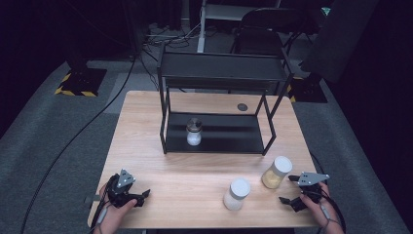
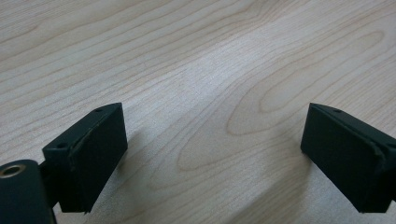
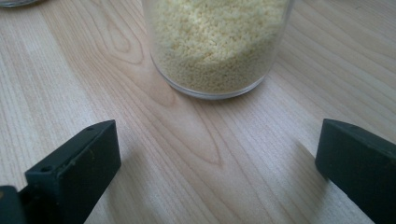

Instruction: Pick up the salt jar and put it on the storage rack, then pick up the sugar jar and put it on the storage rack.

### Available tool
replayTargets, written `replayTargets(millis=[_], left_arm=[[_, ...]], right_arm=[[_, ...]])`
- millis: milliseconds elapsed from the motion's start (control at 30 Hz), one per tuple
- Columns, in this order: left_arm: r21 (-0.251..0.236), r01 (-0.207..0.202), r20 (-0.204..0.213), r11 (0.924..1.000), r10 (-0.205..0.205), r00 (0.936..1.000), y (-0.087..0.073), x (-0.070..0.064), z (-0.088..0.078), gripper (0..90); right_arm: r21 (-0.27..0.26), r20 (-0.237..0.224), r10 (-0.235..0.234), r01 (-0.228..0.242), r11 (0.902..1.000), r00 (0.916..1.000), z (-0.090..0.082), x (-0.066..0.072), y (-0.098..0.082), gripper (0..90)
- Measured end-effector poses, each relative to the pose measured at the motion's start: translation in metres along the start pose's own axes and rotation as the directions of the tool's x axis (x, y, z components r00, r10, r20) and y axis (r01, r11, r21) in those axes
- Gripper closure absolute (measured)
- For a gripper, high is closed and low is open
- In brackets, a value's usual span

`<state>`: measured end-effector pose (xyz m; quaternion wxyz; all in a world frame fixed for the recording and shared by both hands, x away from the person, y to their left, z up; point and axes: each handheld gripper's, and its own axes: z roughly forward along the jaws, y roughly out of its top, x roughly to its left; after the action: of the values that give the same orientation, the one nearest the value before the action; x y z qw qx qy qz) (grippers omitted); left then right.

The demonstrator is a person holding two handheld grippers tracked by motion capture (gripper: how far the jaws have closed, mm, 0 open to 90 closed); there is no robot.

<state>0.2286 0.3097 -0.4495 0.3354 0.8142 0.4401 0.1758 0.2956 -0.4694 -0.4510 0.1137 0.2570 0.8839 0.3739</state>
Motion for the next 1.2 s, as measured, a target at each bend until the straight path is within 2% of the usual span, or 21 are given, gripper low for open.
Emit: replayTargets(millis=[133,833,933,1000,1200], left_arm=[[0.001,-0.008,0.010,1.0000,0.008,0.9999,0.000,0.003,0.000,5.7],[0.005,0.010,-0.008,0.9999,-0.010,0.9999,0.001,0.000,0.001,3.4],[0.005,0.011,-0.008,0.9999,-0.011,0.9999,0.001,-0.001,0.001,3.3],[0.005,0.011,-0.009,0.9999,-0.011,0.9999,0.001,-0.001,0.001,3.3],[0.006,0.013,-0.011,0.9999,-0.013,0.9999,0.001,-0.001,0.001,3.3]], right_arm=[[0.000,0.000,0.000,0.000,1.0000,1.0000,0.000,0.000,0.000,0.0],[-0.002,0.013,0.012,-0.012,0.9999,0.9998,-0.001,0.004,0.000,1.6],[-0.005,-0.012,-0.001,0.001,1.0000,0.9999,-0.002,0.003,0.000,2.0],[-0.006,-0.005,0.010,-0.010,0.9999,0.9999,-0.002,0.007,0.003,2.1],[-0.038,-0.023,-0.021,0.020,0.9991,0.9995,-0.009,0.012,0.008,2.2]])
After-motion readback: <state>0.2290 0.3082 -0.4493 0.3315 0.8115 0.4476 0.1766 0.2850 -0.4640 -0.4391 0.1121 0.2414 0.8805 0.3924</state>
